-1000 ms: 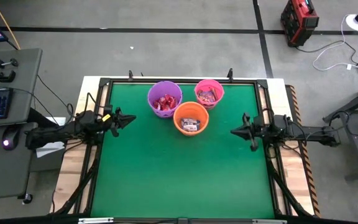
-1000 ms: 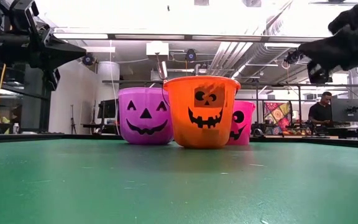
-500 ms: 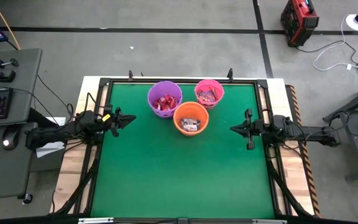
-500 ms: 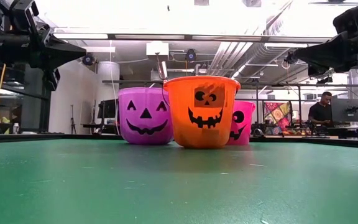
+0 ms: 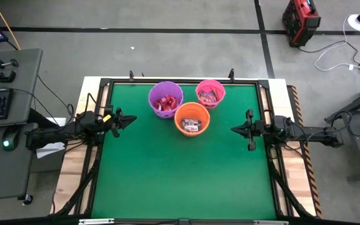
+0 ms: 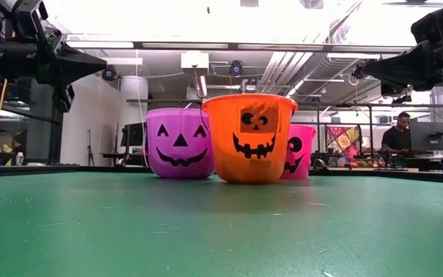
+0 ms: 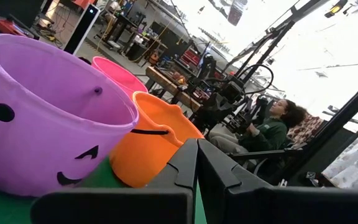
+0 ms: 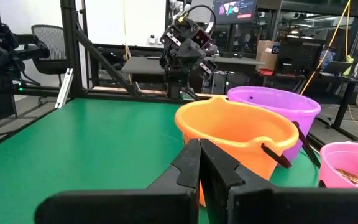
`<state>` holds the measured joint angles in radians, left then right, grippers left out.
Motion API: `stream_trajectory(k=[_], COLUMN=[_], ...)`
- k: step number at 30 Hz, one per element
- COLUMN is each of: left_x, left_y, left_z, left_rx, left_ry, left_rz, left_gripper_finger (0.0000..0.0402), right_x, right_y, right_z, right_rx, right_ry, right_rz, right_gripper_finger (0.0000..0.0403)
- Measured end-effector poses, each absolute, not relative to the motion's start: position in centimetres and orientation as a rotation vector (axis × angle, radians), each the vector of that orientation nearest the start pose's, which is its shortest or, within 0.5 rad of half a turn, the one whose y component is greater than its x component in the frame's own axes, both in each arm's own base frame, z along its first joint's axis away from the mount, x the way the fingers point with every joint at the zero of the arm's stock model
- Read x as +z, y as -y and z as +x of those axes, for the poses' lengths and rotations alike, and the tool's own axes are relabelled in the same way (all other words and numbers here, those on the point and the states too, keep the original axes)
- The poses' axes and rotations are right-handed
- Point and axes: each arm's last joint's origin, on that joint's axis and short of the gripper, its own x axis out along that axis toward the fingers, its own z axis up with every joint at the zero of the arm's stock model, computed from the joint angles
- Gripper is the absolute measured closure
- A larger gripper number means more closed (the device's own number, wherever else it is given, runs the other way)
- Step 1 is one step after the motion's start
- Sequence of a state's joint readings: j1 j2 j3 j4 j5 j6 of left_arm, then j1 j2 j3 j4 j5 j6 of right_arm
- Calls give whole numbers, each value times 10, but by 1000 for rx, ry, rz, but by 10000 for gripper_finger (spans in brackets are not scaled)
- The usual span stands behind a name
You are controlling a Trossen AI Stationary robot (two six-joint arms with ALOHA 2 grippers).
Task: Sort candy by brand, put in halloween buckets
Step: Return to Home Position
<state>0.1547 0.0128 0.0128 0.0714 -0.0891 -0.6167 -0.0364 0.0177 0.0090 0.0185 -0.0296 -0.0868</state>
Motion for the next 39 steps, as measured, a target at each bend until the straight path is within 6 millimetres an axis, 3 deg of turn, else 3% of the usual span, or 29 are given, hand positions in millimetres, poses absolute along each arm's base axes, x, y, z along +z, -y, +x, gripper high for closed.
stream_trajectory(k=[14, 23, 30, 39], left_x=[174, 169, 169, 168], left_y=[-17, 4, 5, 5], left_z=[95, 97, 97, 97], left_rx=[207, -1, -37, -31], left_ry=[141, 24, 19, 12], left_rz=[-605, -9, -107, -112], left_gripper_finger=[401, 401, 401, 401], right_x=[167, 167, 167, 167], right_y=[3, 3, 3, 3], right_z=[98, 98, 98, 98], right_rx=[-7, -7, -7, -7], right_ry=[7, 7, 7, 6], right_rz=[-87, -87, -87, -87], right_gripper_finger=[402, 402, 402, 402])
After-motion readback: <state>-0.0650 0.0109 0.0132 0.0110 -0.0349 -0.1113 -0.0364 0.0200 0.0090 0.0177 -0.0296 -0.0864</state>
